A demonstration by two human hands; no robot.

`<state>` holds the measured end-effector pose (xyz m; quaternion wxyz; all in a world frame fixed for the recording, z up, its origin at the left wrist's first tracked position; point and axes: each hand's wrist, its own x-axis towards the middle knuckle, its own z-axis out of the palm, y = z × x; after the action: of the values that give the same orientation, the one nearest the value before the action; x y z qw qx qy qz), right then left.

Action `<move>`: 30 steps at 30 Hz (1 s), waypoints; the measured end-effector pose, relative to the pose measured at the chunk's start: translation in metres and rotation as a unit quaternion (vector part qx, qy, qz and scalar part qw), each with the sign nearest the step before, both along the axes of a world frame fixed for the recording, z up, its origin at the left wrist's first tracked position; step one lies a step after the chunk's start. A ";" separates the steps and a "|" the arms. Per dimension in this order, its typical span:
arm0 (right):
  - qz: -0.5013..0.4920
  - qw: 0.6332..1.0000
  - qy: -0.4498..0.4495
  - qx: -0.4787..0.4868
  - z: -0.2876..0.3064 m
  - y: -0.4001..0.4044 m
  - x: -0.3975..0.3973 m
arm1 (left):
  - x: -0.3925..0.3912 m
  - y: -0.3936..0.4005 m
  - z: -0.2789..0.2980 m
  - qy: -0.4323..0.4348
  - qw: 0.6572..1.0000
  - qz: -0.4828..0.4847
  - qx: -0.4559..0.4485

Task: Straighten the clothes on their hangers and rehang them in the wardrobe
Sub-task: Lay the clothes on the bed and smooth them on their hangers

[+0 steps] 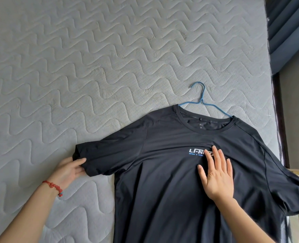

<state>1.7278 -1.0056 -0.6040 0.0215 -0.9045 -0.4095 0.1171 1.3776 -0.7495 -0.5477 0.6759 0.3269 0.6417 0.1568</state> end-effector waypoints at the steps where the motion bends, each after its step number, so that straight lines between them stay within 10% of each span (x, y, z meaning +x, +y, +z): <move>1: 0.001 1.000 -0.002 0.001 0.000 0.000 0.000 | -0.001 -0.004 0.000 0.043 0.999 -0.017 0.024; 4: 0.002 1.000 -0.008 0.008 -0.001 0.000 0.000 | -0.001 -0.011 -0.007 0.238 0.956 -0.081 0.154; 8: 0.003 1.000 -0.013 0.016 -0.002 -0.001 0.000 | 0.009 -0.017 -0.014 0.509 0.797 -0.151 0.289; 12: 0.003 1.000 -0.014 0.018 -0.002 0.000 0.000 | 0.034 -0.028 -0.016 0.502 0.747 -0.195 0.390; 17: 0.003 0.999 -0.013 0.030 -0.003 0.000 0.001 | 0.041 -0.032 -0.036 0.430 0.618 -0.476 0.454; 24: 0.008 0.999 -0.014 0.027 -0.004 -0.001 0.002 | 0.092 -0.044 -0.034 0.482 0.700 -0.333 0.409; 30: -0.003 0.982 0.126 0.138 0.007 -0.005 0.013 | 0.226 -0.156 -0.027 0.311 0.593 -0.479 0.567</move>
<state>1.7409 -1.0109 -0.5969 0.1981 -0.8722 -0.4126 0.1726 1.6032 -0.9055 -0.5746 0.0911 0.9336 0.3451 0.0317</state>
